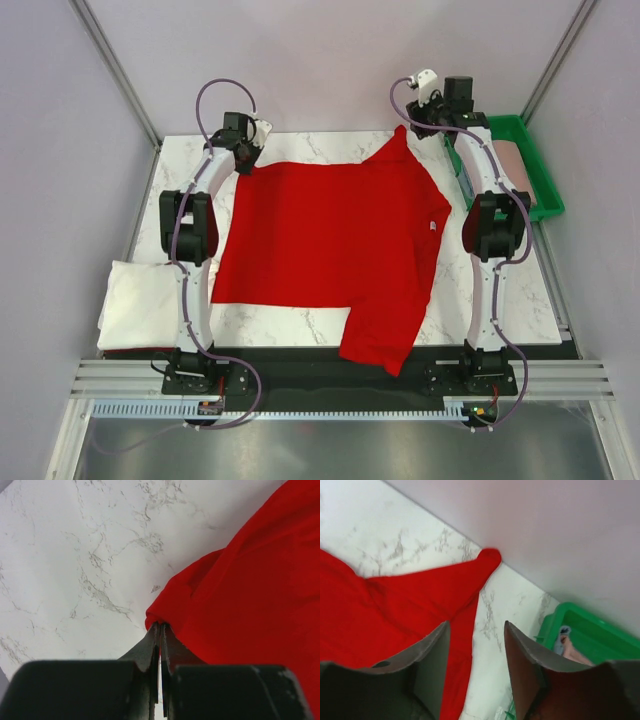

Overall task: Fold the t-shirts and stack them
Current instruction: Flatten the tshirt out

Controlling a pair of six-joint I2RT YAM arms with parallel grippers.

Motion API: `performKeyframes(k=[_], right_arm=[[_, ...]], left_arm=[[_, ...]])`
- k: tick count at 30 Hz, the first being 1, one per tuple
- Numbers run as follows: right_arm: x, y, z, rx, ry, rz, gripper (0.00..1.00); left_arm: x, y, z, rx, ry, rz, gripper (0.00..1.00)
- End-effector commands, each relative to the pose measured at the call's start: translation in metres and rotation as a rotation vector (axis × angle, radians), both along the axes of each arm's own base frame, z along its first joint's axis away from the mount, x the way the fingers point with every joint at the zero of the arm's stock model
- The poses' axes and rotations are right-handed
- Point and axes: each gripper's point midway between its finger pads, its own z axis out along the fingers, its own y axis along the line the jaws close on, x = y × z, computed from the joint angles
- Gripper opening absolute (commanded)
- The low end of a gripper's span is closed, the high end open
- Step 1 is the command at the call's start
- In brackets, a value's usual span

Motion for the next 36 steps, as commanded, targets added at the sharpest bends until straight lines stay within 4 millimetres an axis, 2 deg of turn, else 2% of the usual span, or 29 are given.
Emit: performKeyframes(k=[1,2,4,5,6,7,8,9,10,11,12,18,20,21,23,24,25,26,27,28,29,30,31,34,36], right_arm=[[0.005,-0.003,-0.048,-0.147,0.053,0.05,0.53],[0.003,-0.002,-0.055,-0.15,0.069,0.054,0.42],[-0.003,0.0,-0.068,-0.147,0.111,0.054,0.36],[-0.01,0.002,-0.073,-0.136,0.145,0.059,0.36],[-0.022,0.004,-0.087,-0.123,0.195,0.067,0.36],[-0.031,0.008,-0.077,-0.105,0.195,0.086,0.35],[-0.039,0.009,-0.079,-0.098,0.213,0.097,0.35],[-0.055,0.009,-0.099,-0.099,0.27,0.109,0.36],[-0.062,0.009,-0.091,-0.095,0.266,0.107,0.36],[-0.069,0.009,-0.096,-0.09,0.287,0.106,0.38],[-0.08,0.009,-0.111,-0.091,0.333,0.106,0.39],[-0.123,0.008,-0.145,-0.094,0.489,0.113,0.36],[-0.133,0.008,-0.144,-0.088,0.511,0.111,0.34],[-0.146,0.009,-0.151,-0.079,0.545,0.117,0.34],[-0.164,0.013,-0.145,-0.07,0.573,0.138,0.33],[-0.183,0.014,-0.155,-0.074,0.621,0.15,0.32],[-0.195,0.017,-0.146,-0.08,0.622,0.165,0.32],[-0.217,0.017,-0.156,-0.087,0.671,0.178,0.32],[-0.228,0.018,-0.155,-0.091,0.687,0.189,0.32],[-0.242,0.024,-0.143,-0.09,0.685,0.211,0.32],[-0.253,0.026,-0.141,-0.092,0.698,0.225,0.32],[-0.269,0.027,-0.145,-0.097,0.729,0.242,0.32],[-0.282,0.033,-0.134,-0.095,0.726,0.266,0.32],[-0.31,0.044,-0.122,-0.094,0.744,0.323,0.32],[-0.311,0.049,-0.112,-0.087,0.716,0.334,0.32]], left_arm=[[-0.006,-0.009,0.034,-0.046,-0.044,-0.005,0.02],[-0.01,-0.011,0.035,-0.052,-0.037,-0.008,0.02],[-0.023,-0.014,0.025,-0.069,0.013,-0.022,0.02],[-0.029,-0.019,0.021,-0.077,0.032,-0.035,0.02],[-0.038,-0.019,0.016,-0.079,0.057,-0.036,0.02],[-0.044,-0.021,0.013,-0.086,0.074,-0.039,0.02],[-0.049,-0.024,0.009,-0.099,0.09,-0.046,0.02],[-0.057,-0.024,-0.001,-0.102,0.121,-0.044,0.02],[-0.061,-0.023,-0.002,-0.109,0.128,-0.037,0.02],[-0.065,-0.024,-0.006,-0.11,0.143,-0.036,0.02],[-0.071,-0.024,-0.014,-0.111,0.167,-0.035,0.02],[-0.094,-0.02,-0.029,-0.106,0.227,-0.029,0.02],[-0.1,-0.021,-0.028,-0.112,0.233,-0.032,0.02],[-0.107,-0.021,-0.032,-0.115,0.25,-0.032,0.02],[-0.119,-0.021,-0.035,-0.12,0.271,-0.034,0.02],[-0.123,-0.021,-0.035,-0.122,0.276,-0.035,0.02],[-0.127,-0.021,-0.035,-0.127,0.28,-0.035,0.02],[-0.136,-0.02,-0.036,-0.129,0.293,-0.036,0.02],[-0.141,-0.02,-0.037,-0.132,0.301,-0.036,0.02],[-0.146,-0.02,-0.037,-0.133,0.306,-0.039,0.02],[-0.155,-0.019,-0.041,-0.131,0.324,-0.037,0.02],[-0.158,-0.019,-0.035,-0.133,0.314,-0.04,0.02],[-0.164,-0.018,-0.036,-0.133,0.32,-0.044,0.02],[-0.167,-0.016,-0.026,-0.124,0.291,-0.053,0.02],[-0.167,-0.017,-0.026,-0.125,0.282,-0.056,0.02]])
